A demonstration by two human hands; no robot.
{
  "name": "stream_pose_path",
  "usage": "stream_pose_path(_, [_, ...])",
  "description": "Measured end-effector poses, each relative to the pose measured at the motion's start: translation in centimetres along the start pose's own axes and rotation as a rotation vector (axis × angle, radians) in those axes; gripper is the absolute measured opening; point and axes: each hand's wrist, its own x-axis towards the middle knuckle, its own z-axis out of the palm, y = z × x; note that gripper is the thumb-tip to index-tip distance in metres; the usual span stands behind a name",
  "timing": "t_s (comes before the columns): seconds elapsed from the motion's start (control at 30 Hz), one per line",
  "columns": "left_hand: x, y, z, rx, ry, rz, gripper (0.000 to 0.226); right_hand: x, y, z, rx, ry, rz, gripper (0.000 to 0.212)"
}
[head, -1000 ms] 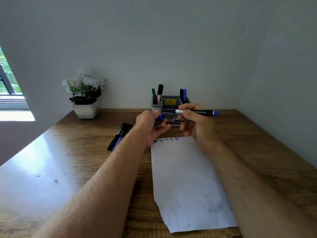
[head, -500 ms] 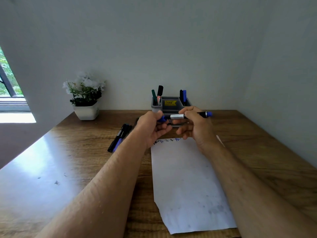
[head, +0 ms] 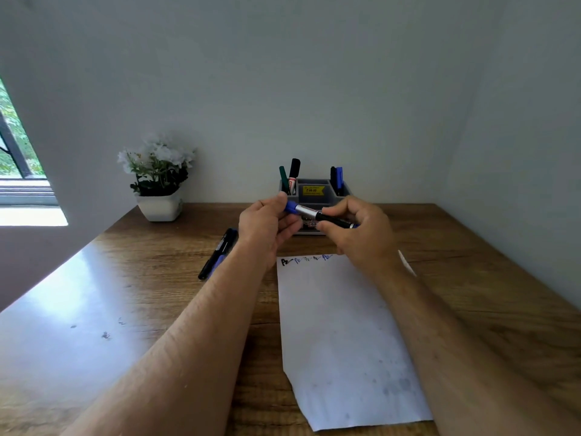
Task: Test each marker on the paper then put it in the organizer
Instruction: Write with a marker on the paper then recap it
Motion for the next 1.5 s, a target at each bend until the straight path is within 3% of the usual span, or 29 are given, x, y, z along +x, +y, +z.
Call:
stream_pose_path(0.3, [0.1, -0.1, -0.1, -0.053, -0.04, 0.078, 0.021, -0.5, 0.6, 0.5, -0.172, -0.07, -0.104, 0.012])
stream_pose_path(0.8, [-0.1, -0.4, 0.6, -0.119, -0.075, 0.127, 0.011, -0.3, 0.3, 1.1, -0.062, -0.039, -0.072, 0.012])
stream_pose_path(1.13, [-1.6, -1.4, 2.1, 0.043, -0.256, 0.145, 0.056, 0.1, 1.3, 0.9, -0.057, -0.017, 0.006, 0.013])
stream_pose_path(1.23, [-1.6, -0.9, 2.5, 0.177, -0.186, 0.258, 0.058, 0.4, 1.5, 1.1, -0.16, -0.006, -0.019, 0.016])
stream_pose_path(1.3, [-1.5, -0.4, 2.9, 0.317, -0.158, 0.377, 0.06, 0.8, 1.8, 1.1, -0.285, 0.083, -0.078, 0.024])
stream_pose_path(1.4, [-1.1, 0.2, 3.7, 0.475, -0.09, 0.54, 0.061, 1.3, 2.0, 0.8, -0.283, 0.256, -0.077, 0.031])
stream_pose_path(1.5, [-0.4, 0.8, 4.5, 0.563, -0.017, 0.68, 0.063, 1.4, 2.3, 0.5, -0.329, 0.314, -0.079, 0.03])
